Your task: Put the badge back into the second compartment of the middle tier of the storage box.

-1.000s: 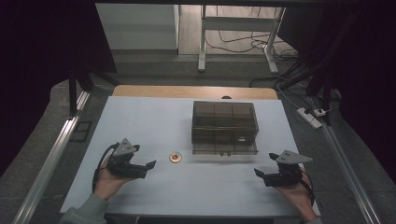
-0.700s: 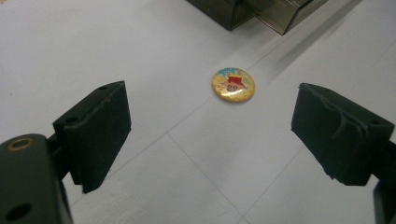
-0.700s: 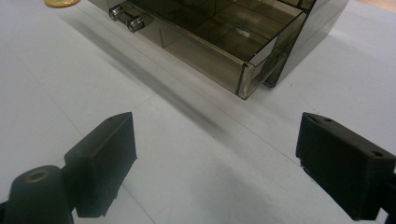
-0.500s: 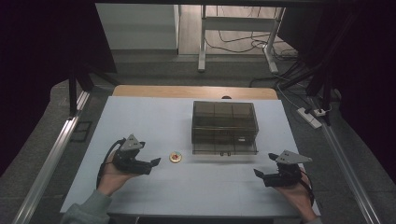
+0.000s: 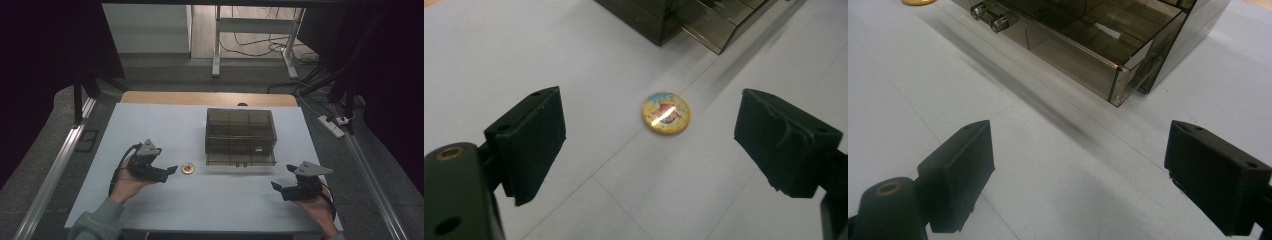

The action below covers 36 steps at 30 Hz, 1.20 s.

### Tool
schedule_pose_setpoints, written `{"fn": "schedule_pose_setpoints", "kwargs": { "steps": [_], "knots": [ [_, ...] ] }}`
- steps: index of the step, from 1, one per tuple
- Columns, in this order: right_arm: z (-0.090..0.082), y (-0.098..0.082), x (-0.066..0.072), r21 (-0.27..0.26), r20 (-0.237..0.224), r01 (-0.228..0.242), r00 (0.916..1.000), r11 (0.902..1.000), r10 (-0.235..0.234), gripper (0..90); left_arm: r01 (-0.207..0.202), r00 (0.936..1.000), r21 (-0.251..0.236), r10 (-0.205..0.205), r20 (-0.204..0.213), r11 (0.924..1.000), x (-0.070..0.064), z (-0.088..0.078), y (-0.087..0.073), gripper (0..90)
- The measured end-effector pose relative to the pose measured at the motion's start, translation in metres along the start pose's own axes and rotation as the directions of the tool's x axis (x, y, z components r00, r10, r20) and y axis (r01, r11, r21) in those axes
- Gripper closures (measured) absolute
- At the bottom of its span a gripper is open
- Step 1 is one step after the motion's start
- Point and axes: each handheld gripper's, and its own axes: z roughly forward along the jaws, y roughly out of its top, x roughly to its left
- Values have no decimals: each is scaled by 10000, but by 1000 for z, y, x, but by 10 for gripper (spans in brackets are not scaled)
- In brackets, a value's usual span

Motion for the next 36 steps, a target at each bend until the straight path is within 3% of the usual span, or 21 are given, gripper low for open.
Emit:
{"fn": "schedule_pose_setpoints", "kwargs": {
  "steps": [23, 36],
  "knots": [
    [0, 1, 1, 2, -60, 1, 10000, 10000, -1, 119, -447, 9985, 488, 430, 350, 9978, 0, 23, 24, 134],
    [1, 0, 1, 49, -98, 2, 10000, 10000, -1, 119, -755, 9959, 928, 704, 569, 9928, -1, 37, 37, 135]
  ]
}}
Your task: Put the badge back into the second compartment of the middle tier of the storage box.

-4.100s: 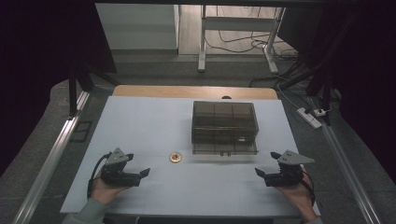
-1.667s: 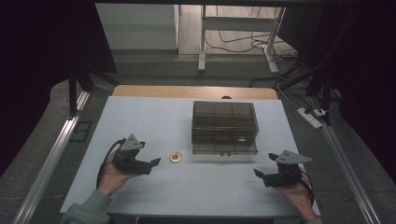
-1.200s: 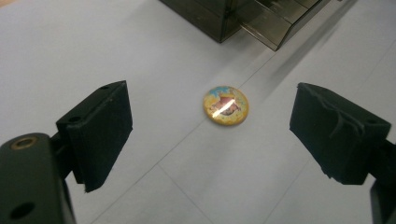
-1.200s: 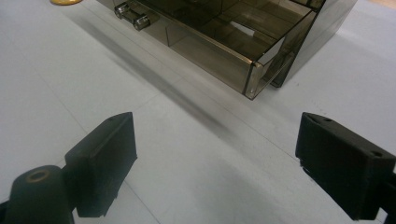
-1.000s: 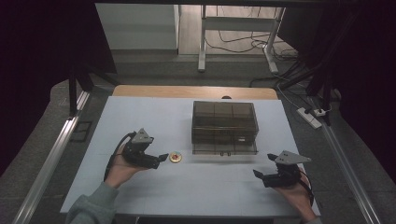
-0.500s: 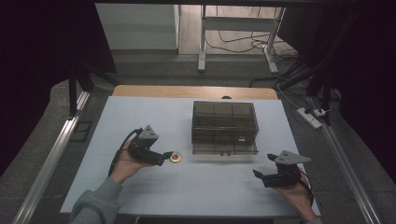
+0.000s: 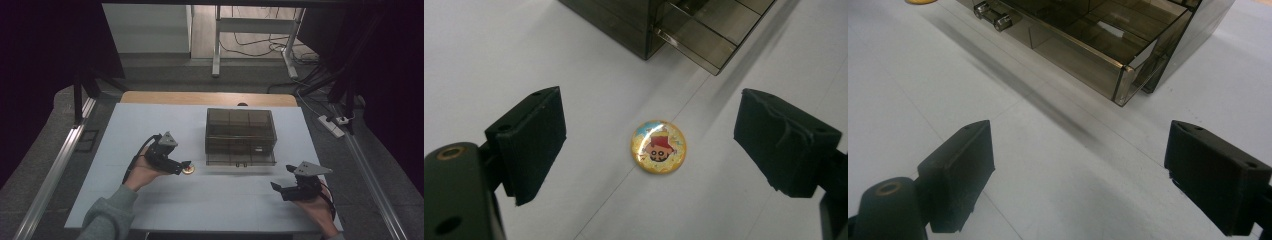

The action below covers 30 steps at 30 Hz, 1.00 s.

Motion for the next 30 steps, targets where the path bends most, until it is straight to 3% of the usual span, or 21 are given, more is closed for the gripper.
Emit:
{"fn": "schedule_pose_setpoints", "kwargs": {
  "steps": [14, 30],
  "knots": [
    [1, -1, 1, 93, -68, 8, 10000, 10000, -8, 123, -290, 9986, 525, 266, 460, 9982, 1, 19, 15, 136],
    [3, -1, 1, 247, -107, 23, 9999, 9997, -20, 124, -493, 9960, 1636, 364, 810, 9853, 6, 41, 12, 140]
  ]
}}
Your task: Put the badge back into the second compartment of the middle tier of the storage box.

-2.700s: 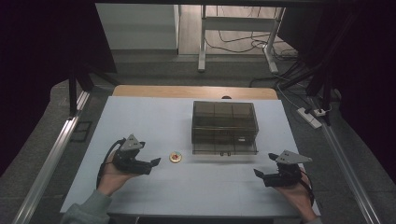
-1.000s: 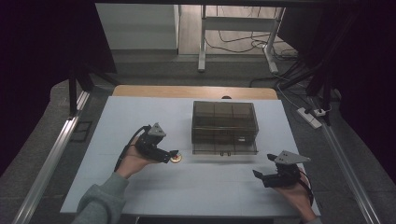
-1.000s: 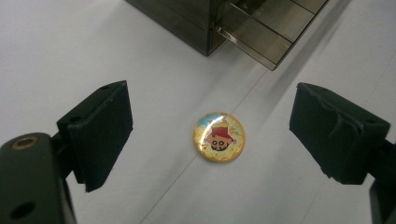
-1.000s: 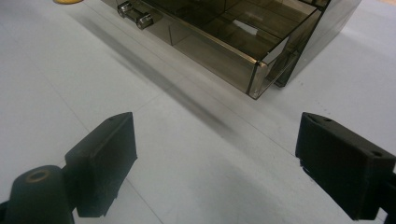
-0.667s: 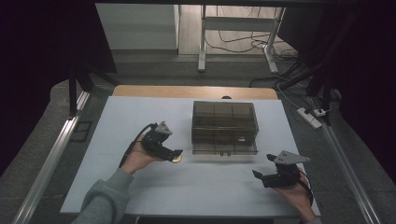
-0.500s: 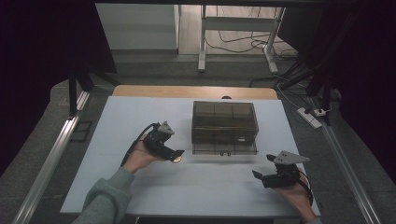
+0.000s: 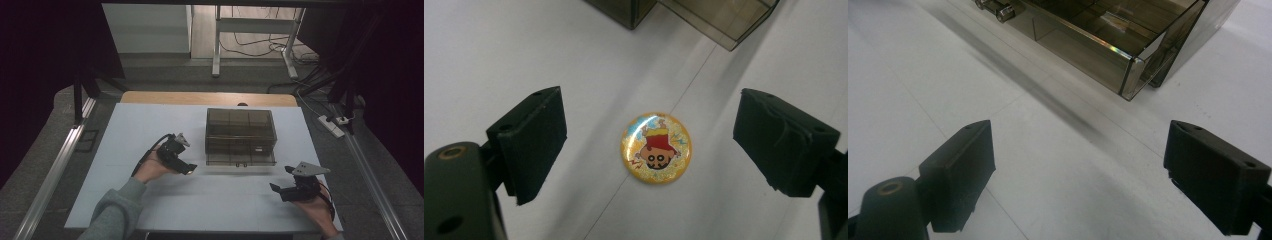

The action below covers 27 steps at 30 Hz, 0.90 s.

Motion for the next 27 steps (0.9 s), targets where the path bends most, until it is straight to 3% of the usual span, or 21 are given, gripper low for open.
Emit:
{"fn": "schedule_pose_setpoints", "kwargs": {
  "steps": [12, 27],
  "knots": [
    [1, -1, 0, 60, -25, -6, 10000, 10000, 6, 124, -268, 9993, 627, 251, 288, 9977, 1, 12, 3, 142],
    [3, -1, 1, 157, -73, -29, 10000, 9999, 30, 126, -536, 9985, 1295, 514, 201, 9901, 1, 23, 2, 177]
  ]
}}
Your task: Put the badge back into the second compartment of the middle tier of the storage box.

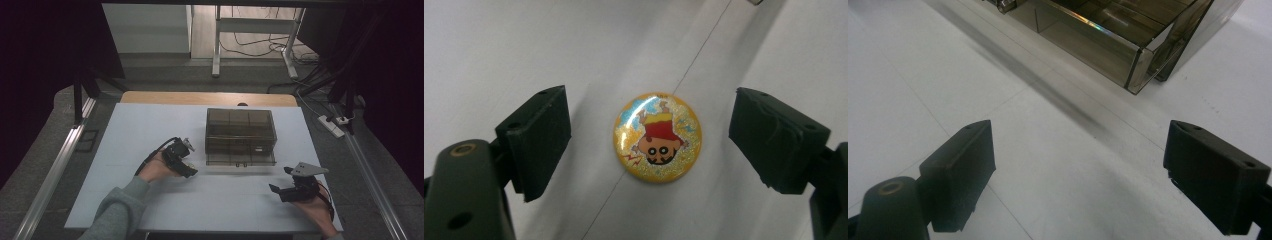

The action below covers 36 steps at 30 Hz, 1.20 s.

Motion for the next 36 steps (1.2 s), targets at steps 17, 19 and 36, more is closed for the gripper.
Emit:
{"fn": "schedule_pose_setpoints", "kwargs": {
  "steps": [17, 19, 36],
  "knots": [
    [1, 0, 0, 70, 1, 13, 10000, 10000, -13, 127, -330, 9995, 422, 330, 2, 9986, 1, 3, 0, 324],
    [1, 0, 0, 78, -2, 6, 10000, 10000, -6, 128, -405, 9992, 428, 405, 8, 9983, 0, 3, 0, 353],
    [1, -1, 1, 123, -30, 32, 10000, 9999, -31, 129, -579, 9982, 439, 585, -133, 9974, -5, -1, 0, 468]
  ]
}}
